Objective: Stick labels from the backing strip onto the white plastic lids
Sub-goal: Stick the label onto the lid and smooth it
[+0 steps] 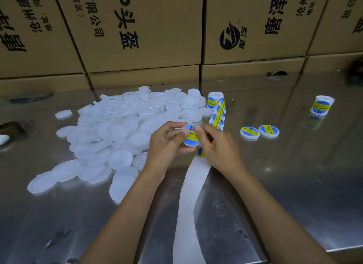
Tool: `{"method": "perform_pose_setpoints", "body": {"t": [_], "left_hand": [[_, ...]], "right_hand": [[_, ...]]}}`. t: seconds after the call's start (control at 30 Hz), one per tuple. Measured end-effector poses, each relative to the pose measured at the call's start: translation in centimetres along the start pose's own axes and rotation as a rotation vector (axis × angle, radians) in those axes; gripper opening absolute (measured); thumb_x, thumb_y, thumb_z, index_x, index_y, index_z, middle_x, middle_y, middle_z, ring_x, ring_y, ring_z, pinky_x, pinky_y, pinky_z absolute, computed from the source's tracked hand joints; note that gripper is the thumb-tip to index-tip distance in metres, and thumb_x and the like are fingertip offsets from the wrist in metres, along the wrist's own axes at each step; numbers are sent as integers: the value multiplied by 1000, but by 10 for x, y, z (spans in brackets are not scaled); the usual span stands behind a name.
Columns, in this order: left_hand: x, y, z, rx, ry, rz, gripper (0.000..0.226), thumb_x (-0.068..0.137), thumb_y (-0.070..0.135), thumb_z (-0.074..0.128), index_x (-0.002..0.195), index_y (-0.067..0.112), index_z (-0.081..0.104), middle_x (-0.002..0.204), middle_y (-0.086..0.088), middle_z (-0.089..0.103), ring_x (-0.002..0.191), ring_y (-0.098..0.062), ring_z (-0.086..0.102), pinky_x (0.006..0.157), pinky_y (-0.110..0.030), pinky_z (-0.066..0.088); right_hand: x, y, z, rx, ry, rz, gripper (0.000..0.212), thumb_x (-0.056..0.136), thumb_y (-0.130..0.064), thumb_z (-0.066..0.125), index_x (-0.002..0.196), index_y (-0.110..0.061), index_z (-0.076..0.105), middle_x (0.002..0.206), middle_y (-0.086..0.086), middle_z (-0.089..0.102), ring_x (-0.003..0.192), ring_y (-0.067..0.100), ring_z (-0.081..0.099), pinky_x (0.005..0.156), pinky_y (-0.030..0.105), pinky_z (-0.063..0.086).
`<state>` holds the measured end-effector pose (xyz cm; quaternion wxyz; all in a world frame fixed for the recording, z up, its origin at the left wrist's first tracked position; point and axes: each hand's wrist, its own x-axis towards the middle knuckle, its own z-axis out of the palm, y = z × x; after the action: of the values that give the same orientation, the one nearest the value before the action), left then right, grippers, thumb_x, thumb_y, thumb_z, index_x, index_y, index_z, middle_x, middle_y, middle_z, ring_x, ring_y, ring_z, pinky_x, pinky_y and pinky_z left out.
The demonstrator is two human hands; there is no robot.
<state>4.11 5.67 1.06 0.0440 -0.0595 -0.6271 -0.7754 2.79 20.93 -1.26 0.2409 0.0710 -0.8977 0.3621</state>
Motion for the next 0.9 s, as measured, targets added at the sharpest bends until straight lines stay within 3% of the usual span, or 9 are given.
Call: {"method": "perform_pose_setpoints", "body": {"t": [0.13, 0.23, 0.33, 0.5, 0.6, 0.73, 0.8, 0.9], "left_hand": [[-1, 0, 2, 31, -114, -36, 43, 89, -1, 71, 127, 20, 65, 95, -15, 71, 88, -26, 75, 72, -33, 62], [-1, 2, 1, 64, -89, -16, 31, 87, 1, 74, 117, 10, 72, 102, -15, 74, 87, -26, 76, 68, -33, 63], [-1, 2, 0, 51, 14, 5, 18, 88, 6, 75, 105, 6, 74, 92, -13, 76, 80, -23, 76, 58, -32, 61], [1, -1, -2, 28, 96, 1, 9, 93, 12, 70, 99, 5, 72, 89, -10, 76, 81, -22, 76, 55, -31, 60], [3, 0, -1, 38, 95, 2, 11, 97, 12, 65, 101, 6, 73, 94, -10, 75, 84, -22, 75, 57, -32, 61], [2, -1, 1, 67, 5, 14, 16, 100, 5, 58, 107, 6, 72, 105, -15, 73, 88, -22, 75, 64, -33, 62], [1, -1, 2, 73, -48, -1, 19, 99, 2, 58, 115, 5, 69, 108, -12, 72, 89, -22, 75, 67, -32, 62], [1, -3, 3, 75, -142, -11, 32, 94, -7, 62, 123, 7, 64, 106, -3, 70, 90, -16, 74, 71, -29, 61]], "right_hand": [[1, 0, -1, 61, 44, 28, 45, 102, -47, 40, 62, -29, 39, 61, -16, 53, 59, 8, 49, 49, 27, 25], [0, -3, -1, 177, -6, 22, 43, 102, -48, 41, 62, -32, 44, 55, -9, 51, 58, 13, 49, 55, 30, 33], [-1, -7, 1, 252, -92, 11, 43, 99, -58, 39, 67, -31, 45, 59, -7, 52, 62, 15, 52, 60, 36, 44], [-1, -7, 6, 208, -181, -30, 50, 78, -77, 52, 75, -27, 47, 61, -13, 48, 57, 6, 44, 58, 30, 41], [-1, -3, 3, 104, -176, -37, 53, 78, -79, 47, 81, -28, 56, 63, -12, 51, 60, 8, 48, 58, 31, 42], [-2, -1, 3, -19, -122, -17, 54, 96, -67, 32, 65, -26, 46, 58, -8, 50, 61, 11, 50, 56, 30, 31], [0, -1, 2, -26, -103, 19, 53, 102, -57, 28, 59, -28, 42, 59, -4, 53, 65, 19, 53, 58, 32, 35], [3, -1, 2, -26, -98, 63, 56, 105, -48, 27, 65, -18, 52, 65, 3, 61, 69, 25, 56, 61, 36, 43]]}}
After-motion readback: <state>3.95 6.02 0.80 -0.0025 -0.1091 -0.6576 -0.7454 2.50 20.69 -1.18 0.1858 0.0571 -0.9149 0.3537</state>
